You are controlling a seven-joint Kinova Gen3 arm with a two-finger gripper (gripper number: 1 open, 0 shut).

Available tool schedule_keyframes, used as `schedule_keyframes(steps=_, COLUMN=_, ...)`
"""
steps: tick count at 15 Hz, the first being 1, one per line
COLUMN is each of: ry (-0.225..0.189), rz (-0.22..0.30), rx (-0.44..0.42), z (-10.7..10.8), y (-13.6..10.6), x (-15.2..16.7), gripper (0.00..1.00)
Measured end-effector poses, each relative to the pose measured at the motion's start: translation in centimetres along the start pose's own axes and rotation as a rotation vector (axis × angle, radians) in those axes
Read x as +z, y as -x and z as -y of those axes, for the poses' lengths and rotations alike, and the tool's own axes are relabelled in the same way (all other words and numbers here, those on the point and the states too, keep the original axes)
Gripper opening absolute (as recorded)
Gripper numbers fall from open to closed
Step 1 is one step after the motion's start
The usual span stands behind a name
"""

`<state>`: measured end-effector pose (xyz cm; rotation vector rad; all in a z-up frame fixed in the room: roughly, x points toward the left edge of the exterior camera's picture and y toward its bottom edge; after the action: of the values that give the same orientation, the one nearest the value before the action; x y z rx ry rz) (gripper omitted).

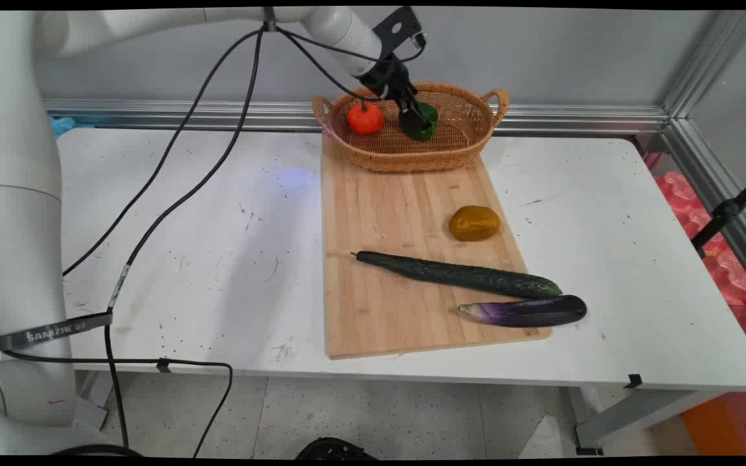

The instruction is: Pick up the potato from the cutting board

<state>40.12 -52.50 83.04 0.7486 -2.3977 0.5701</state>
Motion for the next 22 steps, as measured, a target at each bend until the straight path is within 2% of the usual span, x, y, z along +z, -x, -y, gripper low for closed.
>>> schedule_keyframes(steps=6, ry=0.062, rz=0.017, rx=-0.021, z=-3.9, y=-2.7, x=-3.8, gripper=1.0)
schedule_keyframes(steps=10, ry=0.139, rz=0.049, rx=-0.017, z=-7.4, y=-3.5, x=-6.6, gripper=1.0)
schedule_keyframes(steps=15, ry=0.237, rz=0.118, rx=0.003, z=-11.6, y=-2.2, x=-9.7, gripper=1.0)
schedule_keyframes(steps=19, ry=0.288, rz=0.164, rx=0.022, z=-13.9, y=-0.8, x=-11.3, gripper=1.0)
schedule_keyframes(steps=22, ry=0.31, rz=0.192, rx=0.023, z=-15.2, y=0.1, x=-12.1, gripper=1.0)
